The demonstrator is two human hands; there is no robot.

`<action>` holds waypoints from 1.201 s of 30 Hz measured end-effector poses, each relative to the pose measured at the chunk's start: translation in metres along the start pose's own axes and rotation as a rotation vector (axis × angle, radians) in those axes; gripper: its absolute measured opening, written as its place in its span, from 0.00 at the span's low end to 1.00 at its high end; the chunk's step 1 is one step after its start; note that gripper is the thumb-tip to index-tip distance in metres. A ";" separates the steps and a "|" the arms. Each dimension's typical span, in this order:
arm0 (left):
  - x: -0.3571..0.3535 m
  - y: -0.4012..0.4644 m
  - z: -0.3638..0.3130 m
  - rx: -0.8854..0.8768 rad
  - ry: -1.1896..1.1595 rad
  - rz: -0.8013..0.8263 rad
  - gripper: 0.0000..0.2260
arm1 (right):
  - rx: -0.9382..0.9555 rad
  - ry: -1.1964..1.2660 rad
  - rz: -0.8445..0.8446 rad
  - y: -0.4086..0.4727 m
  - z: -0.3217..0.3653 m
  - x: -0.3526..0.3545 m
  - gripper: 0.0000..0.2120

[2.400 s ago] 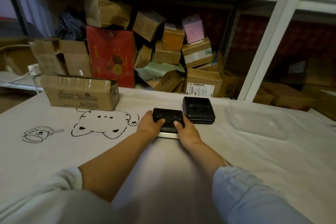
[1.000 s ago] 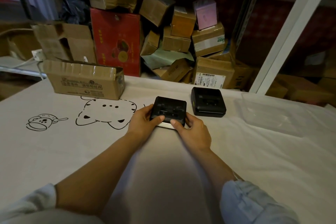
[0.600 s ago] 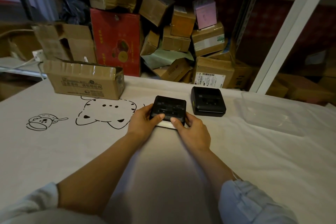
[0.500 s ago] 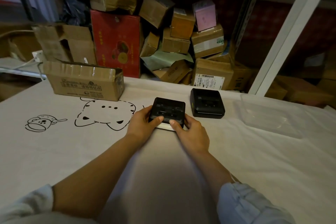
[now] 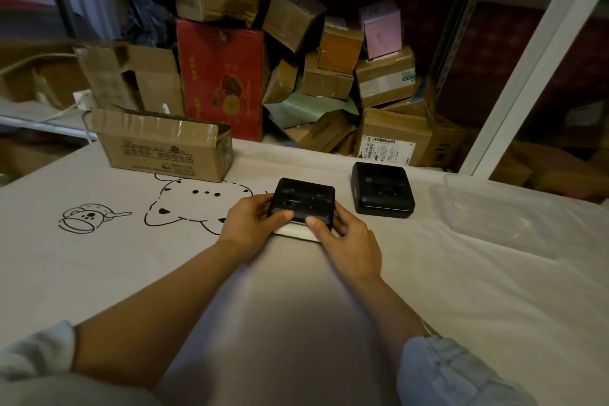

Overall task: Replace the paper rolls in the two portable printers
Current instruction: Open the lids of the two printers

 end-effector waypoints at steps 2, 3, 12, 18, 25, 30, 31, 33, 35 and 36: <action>0.004 0.004 -0.002 -0.005 0.067 -0.029 0.24 | -0.018 0.022 -0.018 0.000 0.003 0.003 0.26; 0.005 0.006 -0.004 -0.002 0.120 -0.036 0.24 | -0.030 0.037 -0.017 0.000 0.006 0.004 0.25; 0.007 0.012 -0.044 -0.186 0.659 0.027 0.24 | -0.060 0.071 0.061 0.005 0.013 0.006 0.24; 0.017 0.045 -0.065 -0.108 0.552 -0.042 0.19 | -0.036 0.082 0.070 0.008 0.006 0.002 0.24; -0.001 0.057 -0.046 0.049 0.167 -0.194 0.21 | -0.072 0.008 0.007 0.017 -0.001 0.011 0.17; 0.006 0.054 -0.069 -0.047 0.369 -0.379 0.26 | -0.178 -0.186 -0.390 0.034 -0.009 0.070 0.30; 0.003 0.051 -0.079 -0.142 0.414 -0.409 0.26 | -0.228 -0.227 -0.400 0.040 -0.014 0.077 0.36; -0.006 0.045 -0.093 -0.265 0.485 -0.415 0.25 | -0.337 -0.271 -0.309 0.055 -0.031 0.080 0.47; -0.012 0.037 -0.105 -0.386 0.579 -0.442 0.24 | -0.405 -0.295 -0.188 0.065 -0.045 0.074 0.52; -0.015 0.030 -0.114 -0.491 0.652 -0.450 0.23 | -0.415 -0.299 -0.153 0.067 -0.047 0.072 0.52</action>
Point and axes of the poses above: each hand's wrist, its own y-axis towards the middle knuckle, its own x-axis out of the back of the hand, z = x × y, the point moved 8 cm from there along y, towards the middle knuckle, and after that the axes turned 9 degrees about z, right-handed, at the moved point
